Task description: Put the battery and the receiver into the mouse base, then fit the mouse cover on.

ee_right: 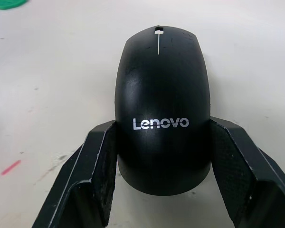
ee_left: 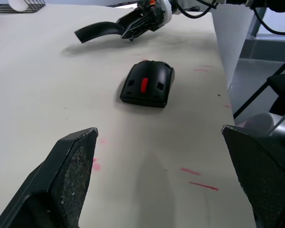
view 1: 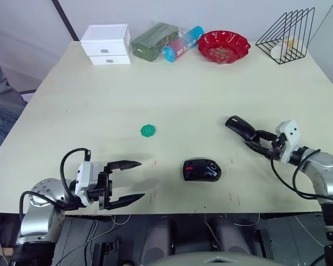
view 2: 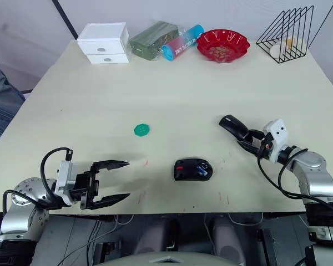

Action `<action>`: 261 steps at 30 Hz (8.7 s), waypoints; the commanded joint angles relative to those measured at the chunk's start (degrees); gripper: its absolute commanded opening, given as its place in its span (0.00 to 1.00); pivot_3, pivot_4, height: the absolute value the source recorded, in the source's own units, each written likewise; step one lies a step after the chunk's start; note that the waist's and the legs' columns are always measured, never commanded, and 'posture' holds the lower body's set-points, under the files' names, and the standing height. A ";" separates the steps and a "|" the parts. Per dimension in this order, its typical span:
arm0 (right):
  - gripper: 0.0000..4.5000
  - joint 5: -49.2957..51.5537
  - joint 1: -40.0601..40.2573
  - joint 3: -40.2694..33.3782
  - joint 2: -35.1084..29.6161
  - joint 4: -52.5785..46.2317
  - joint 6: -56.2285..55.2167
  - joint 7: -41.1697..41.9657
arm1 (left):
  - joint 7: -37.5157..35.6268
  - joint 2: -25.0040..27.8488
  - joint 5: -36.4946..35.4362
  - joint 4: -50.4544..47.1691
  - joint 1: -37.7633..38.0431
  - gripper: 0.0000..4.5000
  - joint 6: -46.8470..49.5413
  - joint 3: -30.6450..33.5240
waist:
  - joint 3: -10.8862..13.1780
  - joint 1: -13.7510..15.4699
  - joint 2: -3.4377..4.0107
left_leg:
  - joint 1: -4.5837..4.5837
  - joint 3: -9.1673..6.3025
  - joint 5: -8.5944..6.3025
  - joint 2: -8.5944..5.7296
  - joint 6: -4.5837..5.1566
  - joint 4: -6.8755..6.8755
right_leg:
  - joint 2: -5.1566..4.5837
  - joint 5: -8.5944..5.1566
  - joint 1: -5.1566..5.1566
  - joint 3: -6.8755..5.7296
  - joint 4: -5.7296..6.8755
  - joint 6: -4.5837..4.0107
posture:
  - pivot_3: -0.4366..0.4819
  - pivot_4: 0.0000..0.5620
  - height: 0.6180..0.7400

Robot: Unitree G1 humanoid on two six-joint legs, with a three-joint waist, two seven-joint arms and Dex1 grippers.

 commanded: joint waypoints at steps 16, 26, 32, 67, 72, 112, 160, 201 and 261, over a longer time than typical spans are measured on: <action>0.50 6.47 1.97 7.88 -12.23 -28.89 11.51 11.65 | -3.82 0.71 0.07 4.08 -4.33 1.00 -1.57 -0.82 | 0.02 -0.03 -0.16 | 0.01 -0.01 0.00 0.04 0.00 -0.01 | 0.01 0.00 -0.03 0.00 -0.01 0.00 | 0.48 0.27 1.00; 0.50 1.97 -4.86 17.38 -14.20 -30.16 14.08 12.73 | -5.27 0.88 0.87 5.97 -6.30 1.00 -2.52 -1.71 | 0.06 -0.04 -0.29 | -0.07 0.02 0.00 0.03 0.00 -0.01 | 0.00 0.00 -0.12 0.00 0.00 -0.01 | 0.48 0.27 1.00; 0.50 0.77 -9.41 21.93 -14.29 -30.65 16.77 14.25 | -5.85 1.23 0.85 6.99 -7.22 1.00 -3.21 -2.37 | 0.07 -0.01 -0.31 | -0.09 0.02 0.00 0.05 0.00 -0.01 | 0.01 0.00 -0.13 -0.01 0.00 -0.01 | 0.48 0.27 1.00; 0.50 -6.96 -20.19 33.68 -12.67 -29.97 28.18 13.79 | -5.50 1.74 0.99 5.19 -6.12 1.00 -3.39 -2.90 | 0.08 -0.04 -0.33 | -0.10 0.00 0.00 0.06 0.00 -0.01 | -0.01 0.00 -0.15 -0.04 0.03 -0.02 | 0.48 0.27 1.00; 0.50 -7.51 -20.97 34.41 -12.79 -29.41 28.59 14.30 | -5.30 1.65 1.01 4.93 -5.95 1.00 -3.34 -2.90 | 0.08 -0.04 -0.33 | -0.10 0.00 0.00 0.06 0.00 -0.01 | -0.01 0.00 -0.15 -0.04 0.02 -0.01 | 0.48 0.27 1.00; 0.50 -8.45 -25.96 39.71 -11.44 -28.88 36.71 14.93 | -5.30 1.48 1.18 4.76 -6.02 1.00 -3.69 -3.35 | 0.08 -0.24 -0.33 | -0.10 -0.01 0.00 0.11 0.00 -0.01 | -0.02 -0.01 -0.16 -0.06 0.03 -0.03 | 0.48 0.27 1.00; 0.96 -9.16 -26.15 39.04 -10.69 -28.28 34.29 14.53 | -5.73 1.56 1.52 5.61 -6.96 1.00 -4.15 -3.77 | 0.00 -0.38 -0.45 | -0.02 0.00 0.01 0.17 -0.01 0.00 | -0.02 0.04 -0.15 -0.06 0.05 -0.09 | 0.48 0.27 1.00; 0.96 -5.60 -28.51 34.60 -12.61 -30.55 34.72 16.29 | -6.50 1.84 1.47 6.72 -7.89 1.00 -4.60 -4.30 | 0.03 -0.17 -0.46 | -0.35 0.04 0.01 0.13 -0.01 -0.02 | -0.04 0.04 -0.45 -0.07 0.04 -0.07 | 0.48 0.27 1.00; 0.96 0.81 0.64 16.90 0.31 -16.68 -11.11 13.75 | -6.75 6.28 -1.10 4.90 -6.92 1.00 -3.20 -3.29 | 0.01 0.25 -0.48 | -0.83 -0.47 0.09 -0.01 -0.13 0.19 | 0.04 0.06 -0.60 -0.55 0.12 -0.08 | 0.48 0.27 1.00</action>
